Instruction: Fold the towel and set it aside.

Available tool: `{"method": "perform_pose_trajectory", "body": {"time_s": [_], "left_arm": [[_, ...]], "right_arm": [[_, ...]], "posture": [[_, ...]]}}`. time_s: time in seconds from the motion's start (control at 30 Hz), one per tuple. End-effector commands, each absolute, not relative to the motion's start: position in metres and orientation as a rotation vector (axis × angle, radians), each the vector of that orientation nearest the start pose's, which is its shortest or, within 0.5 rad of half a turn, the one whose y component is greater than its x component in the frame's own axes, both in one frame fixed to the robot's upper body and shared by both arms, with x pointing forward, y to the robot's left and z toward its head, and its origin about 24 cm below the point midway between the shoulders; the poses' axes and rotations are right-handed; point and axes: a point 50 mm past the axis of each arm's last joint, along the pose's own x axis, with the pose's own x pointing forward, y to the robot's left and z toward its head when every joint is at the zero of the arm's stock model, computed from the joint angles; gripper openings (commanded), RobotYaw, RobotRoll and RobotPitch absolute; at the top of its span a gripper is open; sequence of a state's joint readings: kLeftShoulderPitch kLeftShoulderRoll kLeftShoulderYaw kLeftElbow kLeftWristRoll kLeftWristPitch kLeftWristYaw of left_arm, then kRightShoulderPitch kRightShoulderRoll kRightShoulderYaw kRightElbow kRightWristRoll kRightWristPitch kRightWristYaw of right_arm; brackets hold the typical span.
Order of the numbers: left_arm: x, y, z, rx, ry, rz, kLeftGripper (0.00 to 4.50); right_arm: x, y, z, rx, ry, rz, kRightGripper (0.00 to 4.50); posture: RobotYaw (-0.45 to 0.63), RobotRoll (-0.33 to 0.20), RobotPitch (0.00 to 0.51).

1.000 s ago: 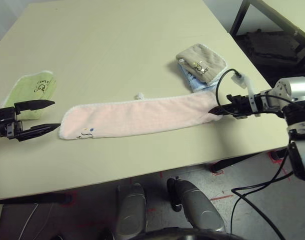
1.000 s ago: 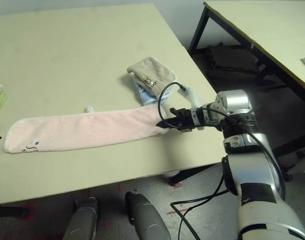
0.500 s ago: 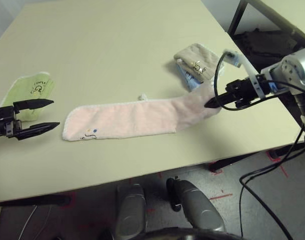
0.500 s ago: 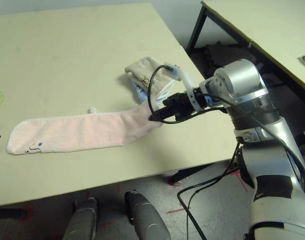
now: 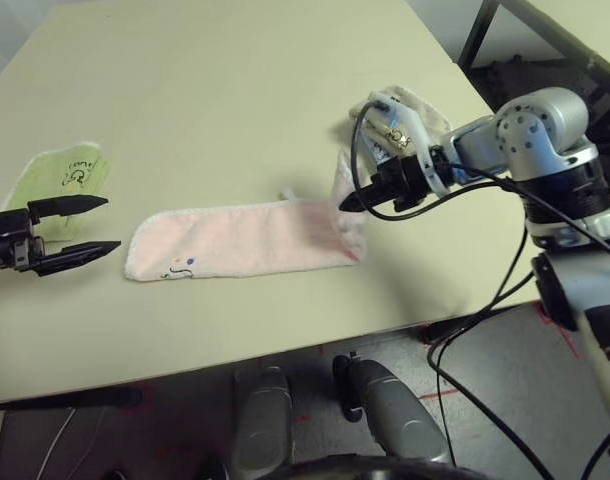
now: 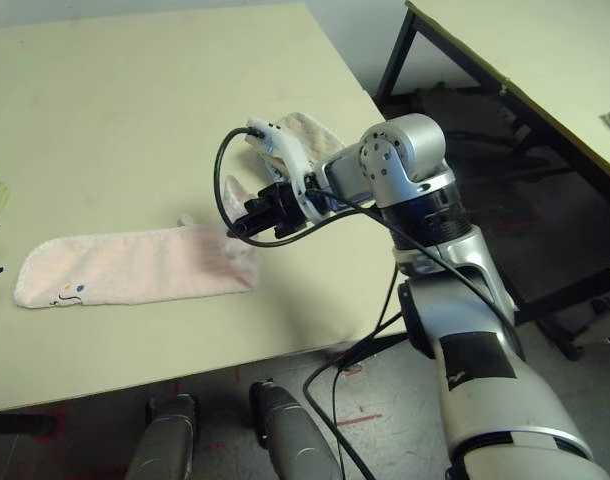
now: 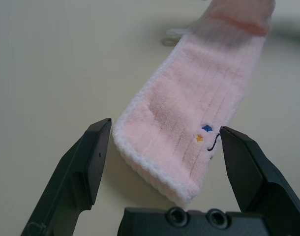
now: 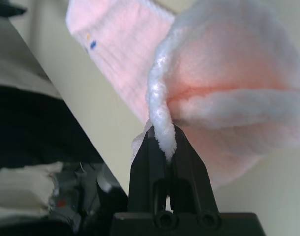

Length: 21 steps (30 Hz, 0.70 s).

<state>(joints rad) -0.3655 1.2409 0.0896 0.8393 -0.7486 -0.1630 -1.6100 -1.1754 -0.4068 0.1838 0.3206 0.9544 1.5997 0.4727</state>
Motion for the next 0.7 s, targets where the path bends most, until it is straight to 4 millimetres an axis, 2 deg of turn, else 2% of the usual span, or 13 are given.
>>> {"method": "perform_pose_trajectory", "body": {"time_s": [0.03,0.4,0.5,0.7], "left_arm": [[0.22,0.404,0.193,0.339,0.209,-0.898,4.5],[0.22,0.405,0.195,0.344,0.201,-0.888,4.5],[0.221,0.405,0.195,0.344,0.2,-0.887,4.5],[0.22,0.405,0.196,0.341,0.201,-0.886,4.5]], "right_arm": [[0.314,-0.068,0.215,0.155,0.929,1.121,0.04],[0.292,-0.045,0.193,0.191,0.978,1.197,0.04],[0.291,-0.04,0.189,0.21,0.984,1.185,0.77],[0.295,-0.036,0.19,0.249,0.949,1.127,2.93]], "posture": [[-0.04,0.0,0.211],[-0.04,0.0,0.205],[-0.04,0.0,0.205],[-0.04,0.0,0.204]]}}
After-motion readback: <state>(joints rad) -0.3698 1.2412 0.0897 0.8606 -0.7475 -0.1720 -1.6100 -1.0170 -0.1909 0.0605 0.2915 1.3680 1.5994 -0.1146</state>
